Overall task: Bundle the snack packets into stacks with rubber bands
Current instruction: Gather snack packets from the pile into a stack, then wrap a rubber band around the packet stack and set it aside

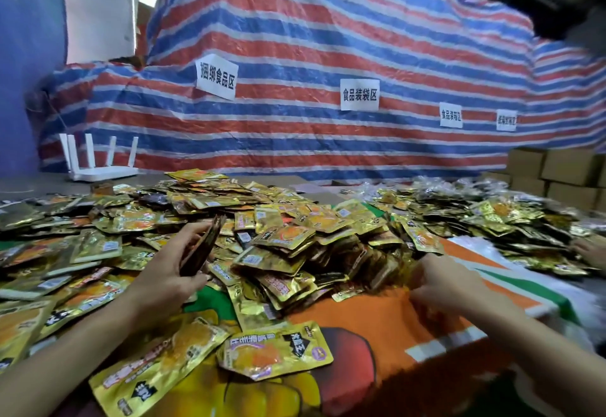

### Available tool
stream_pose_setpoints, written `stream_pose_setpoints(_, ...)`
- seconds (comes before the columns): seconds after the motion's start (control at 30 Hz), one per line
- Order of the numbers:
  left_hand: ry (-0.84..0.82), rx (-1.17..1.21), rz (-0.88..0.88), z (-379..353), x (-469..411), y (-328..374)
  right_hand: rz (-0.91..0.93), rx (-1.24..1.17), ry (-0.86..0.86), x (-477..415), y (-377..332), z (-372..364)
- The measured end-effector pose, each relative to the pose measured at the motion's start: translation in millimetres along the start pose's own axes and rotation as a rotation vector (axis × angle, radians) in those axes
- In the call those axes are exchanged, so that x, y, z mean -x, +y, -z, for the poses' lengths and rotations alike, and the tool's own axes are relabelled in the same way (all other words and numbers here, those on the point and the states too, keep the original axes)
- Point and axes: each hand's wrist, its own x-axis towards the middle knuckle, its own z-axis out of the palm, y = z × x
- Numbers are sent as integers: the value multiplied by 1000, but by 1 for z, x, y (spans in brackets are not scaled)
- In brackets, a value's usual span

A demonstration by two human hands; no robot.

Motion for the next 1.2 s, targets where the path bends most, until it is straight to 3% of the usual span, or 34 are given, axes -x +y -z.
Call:
stream_pose_setpoints(0.13, -3, -2, 0, 1, -3, -5, 28, -15, 56, 0, 8, -11)
stream_pose_setpoints(0.3, -2, -13, -11, 4, -4, -8, 87, 169, 124, 2, 3, -11)
stream_pose_setpoints(0.53, 8, 55, 3, 5, -5, -6, 97, 147, 417, 1, 8, -2)
stream_pose_setpoints(0.73, -2, -20, -20, 5, -3, 1, 56, 198, 437, -3, 3, 3)
stream_pose_setpoints(1.03, -25, -2, 18, 4, 1, 12, 118, -13, 488, 2, -7, 15)
stream_pose_setpoints(1.2, -3, 120, 63, 4, 0, 12, 184, -139, 622, 8, -29, 29)
